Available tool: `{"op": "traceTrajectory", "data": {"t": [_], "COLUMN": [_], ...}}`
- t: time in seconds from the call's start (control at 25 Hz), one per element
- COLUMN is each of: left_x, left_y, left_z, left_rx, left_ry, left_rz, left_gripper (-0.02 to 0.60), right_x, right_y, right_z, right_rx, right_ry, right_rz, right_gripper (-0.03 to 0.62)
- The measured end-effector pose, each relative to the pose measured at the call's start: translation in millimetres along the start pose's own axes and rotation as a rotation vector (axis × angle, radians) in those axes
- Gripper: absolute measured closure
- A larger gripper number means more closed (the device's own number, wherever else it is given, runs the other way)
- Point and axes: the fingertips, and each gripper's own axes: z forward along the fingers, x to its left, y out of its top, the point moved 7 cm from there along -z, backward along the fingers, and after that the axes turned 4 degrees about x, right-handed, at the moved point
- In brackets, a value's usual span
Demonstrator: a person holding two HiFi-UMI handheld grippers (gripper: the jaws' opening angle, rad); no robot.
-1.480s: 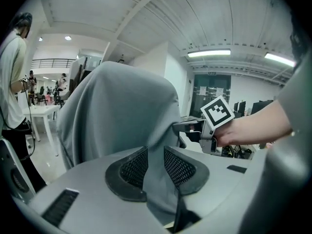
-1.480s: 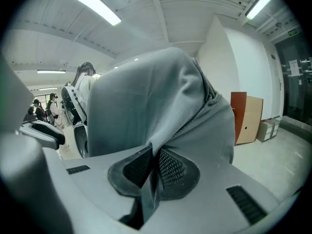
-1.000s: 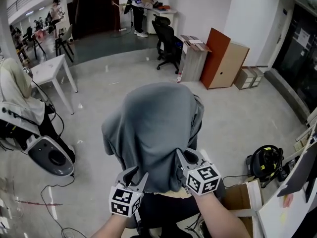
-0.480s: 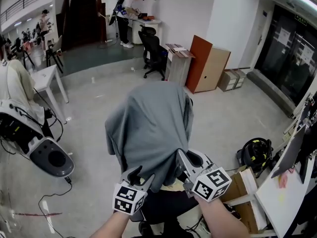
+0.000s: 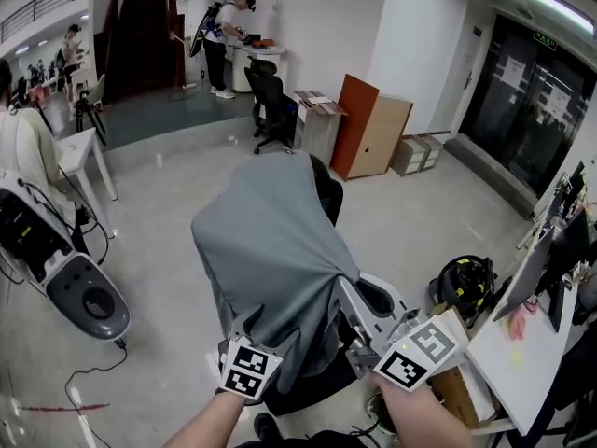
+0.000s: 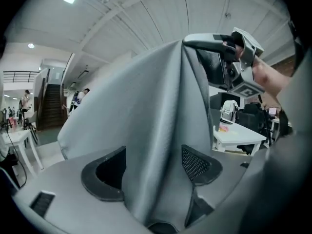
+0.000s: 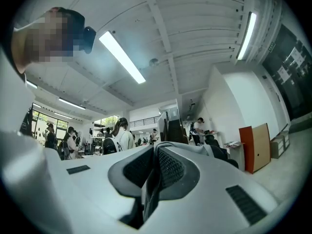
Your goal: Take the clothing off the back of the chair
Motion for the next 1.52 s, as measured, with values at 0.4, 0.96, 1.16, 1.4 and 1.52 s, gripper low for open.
{"op": "traceTrajectory", "data": {"t": [0.4,0.96,1.16,1.4,1.52], "left_x": [-52.9,-47.5,-43.3,-42.8,-49.1], "left_y": [5.8,50.3,86.8,127.5,143.2], "left_z": [-17.7,-17.9,-13.1,-20.7,-36.4], "left_rx": [0.063,0.010,-0.041,-0.137,-0.211], "left_ry": [0.121,0.276,0.300,0.357,0.392], "left_rz": [0.058,0.137,0.208,0.261,0.296], "left_gripper": [0.242,0.244,0.244,0.247,0.446], "right_x": [25.4,39.5,44.6,44.9,34.8], "right_y": [47.4,62.3,71.7,80.0,82.0], "right_z": [-85.6,-162.8,-179.7,-201.8,-212.5], "right_rx": [-0.084,-0.116,-0.122,-0.142,-0.169], "right_ry": [0.084,0.102,0.113,0.096,0.057], "right_rz": [-0.017,0.003,-0.044,-0.068,-0.035], "right_gripper": [0.562,0.563,0.563,0.563,0.563]}}
